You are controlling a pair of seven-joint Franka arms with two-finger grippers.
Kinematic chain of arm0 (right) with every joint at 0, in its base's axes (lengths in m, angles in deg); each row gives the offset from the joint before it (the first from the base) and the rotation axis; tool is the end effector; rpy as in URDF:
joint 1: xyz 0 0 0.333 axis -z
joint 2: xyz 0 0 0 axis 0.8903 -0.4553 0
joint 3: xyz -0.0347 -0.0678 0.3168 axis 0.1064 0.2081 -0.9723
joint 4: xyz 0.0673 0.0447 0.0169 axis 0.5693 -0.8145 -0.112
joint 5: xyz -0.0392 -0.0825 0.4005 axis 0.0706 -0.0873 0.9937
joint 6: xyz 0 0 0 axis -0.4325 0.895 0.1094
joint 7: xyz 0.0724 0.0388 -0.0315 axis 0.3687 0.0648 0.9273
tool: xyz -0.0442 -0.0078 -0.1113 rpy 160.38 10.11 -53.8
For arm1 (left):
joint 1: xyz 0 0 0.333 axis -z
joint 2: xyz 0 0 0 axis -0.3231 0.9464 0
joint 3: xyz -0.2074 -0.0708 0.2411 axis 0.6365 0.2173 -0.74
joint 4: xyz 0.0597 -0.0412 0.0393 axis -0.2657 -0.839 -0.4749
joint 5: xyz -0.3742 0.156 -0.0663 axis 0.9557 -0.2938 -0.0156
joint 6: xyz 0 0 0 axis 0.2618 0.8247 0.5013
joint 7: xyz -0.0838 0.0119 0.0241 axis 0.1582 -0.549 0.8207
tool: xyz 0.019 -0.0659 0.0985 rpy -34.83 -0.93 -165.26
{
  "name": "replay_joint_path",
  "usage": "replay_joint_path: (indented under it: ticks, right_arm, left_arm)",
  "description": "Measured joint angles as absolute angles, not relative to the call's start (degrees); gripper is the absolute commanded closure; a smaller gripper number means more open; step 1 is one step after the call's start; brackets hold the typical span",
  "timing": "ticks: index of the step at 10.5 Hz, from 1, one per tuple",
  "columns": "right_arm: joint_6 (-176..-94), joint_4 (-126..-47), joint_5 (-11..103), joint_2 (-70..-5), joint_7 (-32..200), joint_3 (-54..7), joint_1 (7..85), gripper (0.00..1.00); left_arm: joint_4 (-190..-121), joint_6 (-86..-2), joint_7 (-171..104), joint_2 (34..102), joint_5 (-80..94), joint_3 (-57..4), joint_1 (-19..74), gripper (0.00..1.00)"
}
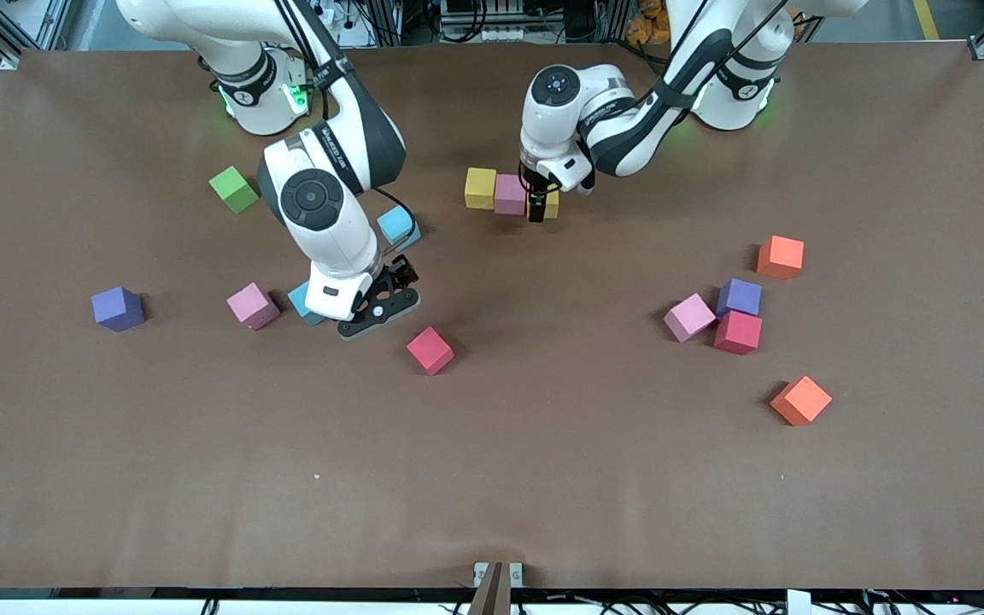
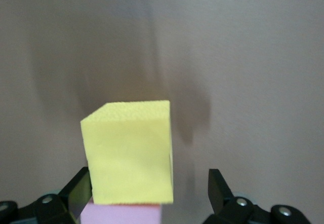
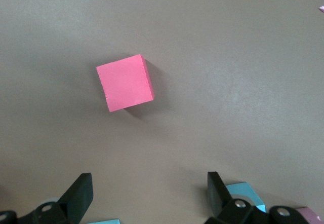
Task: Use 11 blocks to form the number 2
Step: 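Place the second yellow cube beside the lavender cube with the left gripper, then reach the left gripper to another lavender cube while the right gripper withdraws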
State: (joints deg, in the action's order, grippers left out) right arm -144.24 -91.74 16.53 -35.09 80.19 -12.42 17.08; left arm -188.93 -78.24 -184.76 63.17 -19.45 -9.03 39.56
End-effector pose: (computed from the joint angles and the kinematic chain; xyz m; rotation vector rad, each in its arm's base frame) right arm 0.5627 0.3405 0.3251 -3.0475 -0.7497 0.0034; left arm 0.2818 -0.4589 0.1983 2.2450 2.1578 -0.1031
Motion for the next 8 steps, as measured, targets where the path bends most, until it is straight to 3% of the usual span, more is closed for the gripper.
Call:
replay_joint_path:
  ticks: [5,8]
  right_arm:
    - [-143.88,-91.73,16.55,-35.09,80.17,-12.43,17.08,0.0]
    - [-143.88,-91.55,16.57,-34.9,80.12,-12.44,17.07,0.0]
  left_arm:
    - [-188.3,-74.87,-182.49,56.74,-19.68,-3.39,38.68,0.0]
    - [-188.27,-70.57,-171.68,53.57,-20.76,1.48,30.71,0.0]
